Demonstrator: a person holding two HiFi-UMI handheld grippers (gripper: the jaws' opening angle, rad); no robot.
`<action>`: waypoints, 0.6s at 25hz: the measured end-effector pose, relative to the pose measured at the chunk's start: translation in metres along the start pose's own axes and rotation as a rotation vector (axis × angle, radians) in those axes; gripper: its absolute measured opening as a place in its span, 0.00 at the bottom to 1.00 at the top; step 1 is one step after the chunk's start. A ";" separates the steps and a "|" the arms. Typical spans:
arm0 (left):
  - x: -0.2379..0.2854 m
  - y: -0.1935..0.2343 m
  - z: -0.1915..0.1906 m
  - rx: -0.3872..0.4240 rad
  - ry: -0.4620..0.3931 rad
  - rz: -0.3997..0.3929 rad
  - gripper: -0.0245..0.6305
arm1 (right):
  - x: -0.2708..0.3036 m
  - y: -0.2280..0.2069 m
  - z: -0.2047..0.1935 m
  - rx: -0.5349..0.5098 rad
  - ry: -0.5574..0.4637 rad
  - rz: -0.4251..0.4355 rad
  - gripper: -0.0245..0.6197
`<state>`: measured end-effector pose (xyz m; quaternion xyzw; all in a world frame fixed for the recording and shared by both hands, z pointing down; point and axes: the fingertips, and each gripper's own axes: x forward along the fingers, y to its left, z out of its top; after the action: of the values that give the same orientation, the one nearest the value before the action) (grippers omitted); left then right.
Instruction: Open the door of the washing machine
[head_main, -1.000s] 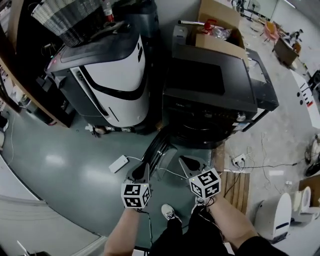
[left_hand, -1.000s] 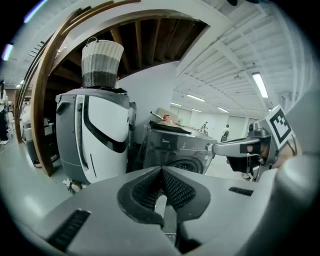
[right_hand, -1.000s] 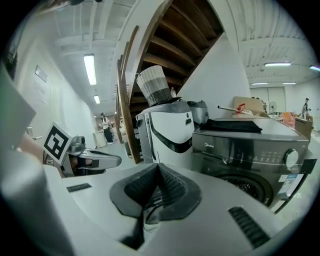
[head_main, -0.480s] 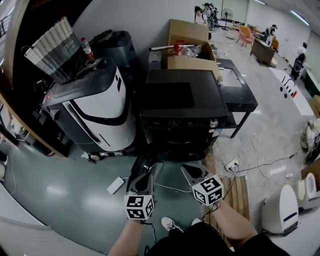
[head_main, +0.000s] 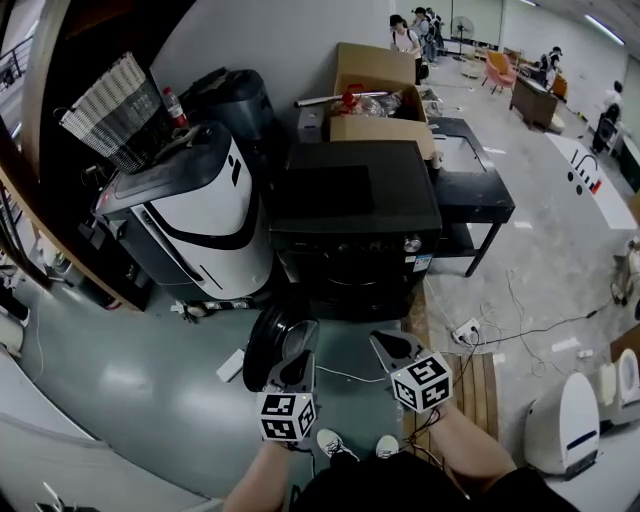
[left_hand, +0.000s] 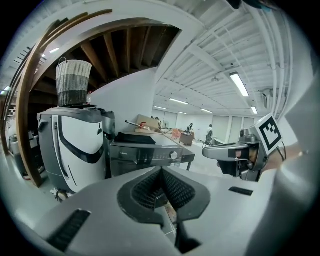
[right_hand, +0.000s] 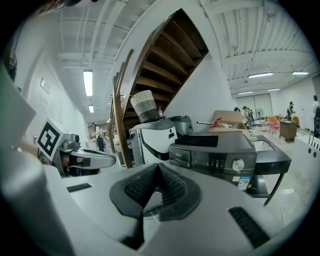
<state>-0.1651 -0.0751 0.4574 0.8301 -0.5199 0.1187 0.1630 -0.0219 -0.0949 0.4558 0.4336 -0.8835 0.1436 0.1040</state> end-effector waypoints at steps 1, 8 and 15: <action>-0.002 -0.007 -0.002 -0.004 0.002 0.005 0.07 | -0.007 -0.003 -0.002 0.000 0.001 0.003 0.06; -0.016 -0.047 -0.020 -0.017 0.009 0.021 0.07 | -0.047 -0.017 -0.019 0.012 0.012 0.013 0.06; -0.039 -0.064 -0.035 -0.031 0.018 0.051 0.07 | -0.069 -0.010 -0.033 0.019 0.023 0.039 0.06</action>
<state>-0.1249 -0.0034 0.4660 0.8129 -0.5410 0.1223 0.1777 0.0294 -0.0384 0.4675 0.4156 -0.8891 0.1589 0.1071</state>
